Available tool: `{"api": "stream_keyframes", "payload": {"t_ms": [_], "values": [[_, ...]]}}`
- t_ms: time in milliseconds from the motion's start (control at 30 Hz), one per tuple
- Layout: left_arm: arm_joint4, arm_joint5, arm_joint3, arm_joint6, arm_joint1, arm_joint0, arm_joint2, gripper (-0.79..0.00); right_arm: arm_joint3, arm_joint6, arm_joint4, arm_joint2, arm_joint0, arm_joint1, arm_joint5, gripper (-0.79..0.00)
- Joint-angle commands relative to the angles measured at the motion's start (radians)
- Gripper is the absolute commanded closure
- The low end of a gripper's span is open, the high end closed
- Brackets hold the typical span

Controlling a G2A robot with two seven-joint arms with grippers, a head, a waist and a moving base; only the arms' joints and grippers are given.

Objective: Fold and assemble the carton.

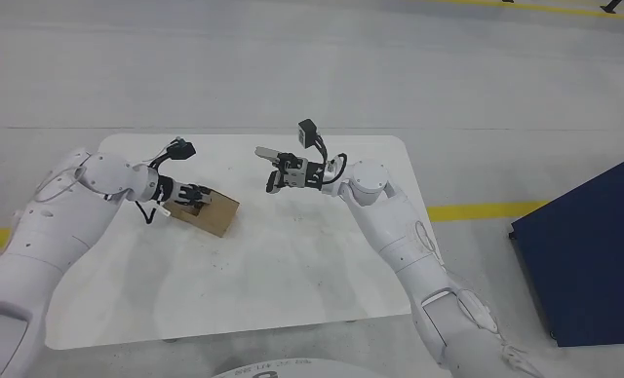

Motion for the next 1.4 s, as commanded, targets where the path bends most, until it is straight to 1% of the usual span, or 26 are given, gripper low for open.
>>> {"api": "stream_keyframes", "payload": {"t_ms": [0,100,200,300,367,467,567,667,800,900,933,967,1000,1033,1067,1100,1233,1367], "values": [[0.014,0.031,-0.035,-0.006,0.003,0.003,-0.001,0.000,0.000,0.000,0.000,0.000,0.000,0.000,0.000,-0.785],[0.060,0.102,-0.105,-0.005,0.008,0.010,0.001,0.000,0.000,0.000,0.000,0.000,0.000,0.000,0.000,-0.785],[0.140,0.222,-0.201,0.005,0.017,0.021,-0.001,0.000,0.000,0.000,0.000,0.000,0.000,0.000,0.000,-0.785],[0.246,0.416,-0.336,-0.007,0.026,0.040,0.004,0.000,0.000,0.000,0.000,0.000,0.000,0.000,0.000,-0.785],[0.282,0.539,-0.424,-0.046,0.029,0.056,0.011,0.000,0.000,0.000,0.000,0.000,0.000,0.000,0.000,-0.785],[0.346,0.688,-0.506,-0.108,0.024,0.058,0.046,0.000,0.000,0.000,0.000,0.000,0.000,0.000,0.000,-0.785],[0.412,0.779,-0.521,-0.141,0.007,0.030,0.105,0.000,0.000,0.000,0.000,0.000,0.000,0.000,0.000,-0.785],[0.447,0.810,-0.496,-0.178,-0.021,-0.008,0.182,0.000,0.000,0.000,0.000,0.000,0.000,0.000,0.000,-0.785],[0.466,0.841,-0.417,-0.188,-0.065,-0.055,0.265,0.000,0.000,0.000,0.000,0.000,0.000,0.000,0.000,-0.785],[0.466,0.858,-0.352,-0.171,-0.097,-0.087,0.302,-0.009,0.000,0.000,0.000,0.000,0.000,0.000,0.000,-0.785],[0.463,0.860,-0.335,-0.169,-0.106,-0.096,0.311,-0.080,0.000,0.000,0.000,0.000,0.000,0.000,0.000,-0.785],[0.459,0.862,-0.322,-0.167,-0.114,-0.103,0.318,-0.120,0.000,0.000,0.000,0.000,0.000,0.000,0.000,-0.785],[0.456,0.863,-0.310,-0.166,-0.122,-0.110,0.324,-0.228,0.000,0.000,0.000,0.000,0.000,0.000,0.000,-0.785],[0.453,0.862,-0.303,-0.166,-0.129,-0.115,0.329,-0.388,0.000,0.000,0.000,0.000,0.000,0.000,0.000,-0.785],[0.445,0.858,-0.299,-0.165,-0.134,-0.119,0.330,-0.634,0.000,0.000,0.000,0.000,0.000,0.000,0.000,-0.785],[0.437,0.852,-0.295,-0.163,-0.139,-0.123,0.329,-0.785,0.000,0.000,0.000,0.000,0.000,0.000,0.000,-0.785],[0.425,0.844,-0.286,-0.155,-0.147,-0.128,0.318,-0.785,0.000,0.000,0.000,0.000,0.000,0.000,0.000,-0.785],[0.405,0.820,-0.294,-0.145,-0.140,-0.116,0.284,-0.785,0.000,0.000,0.000,0.000,0.000,0.000,0.000,-0.785]]}}
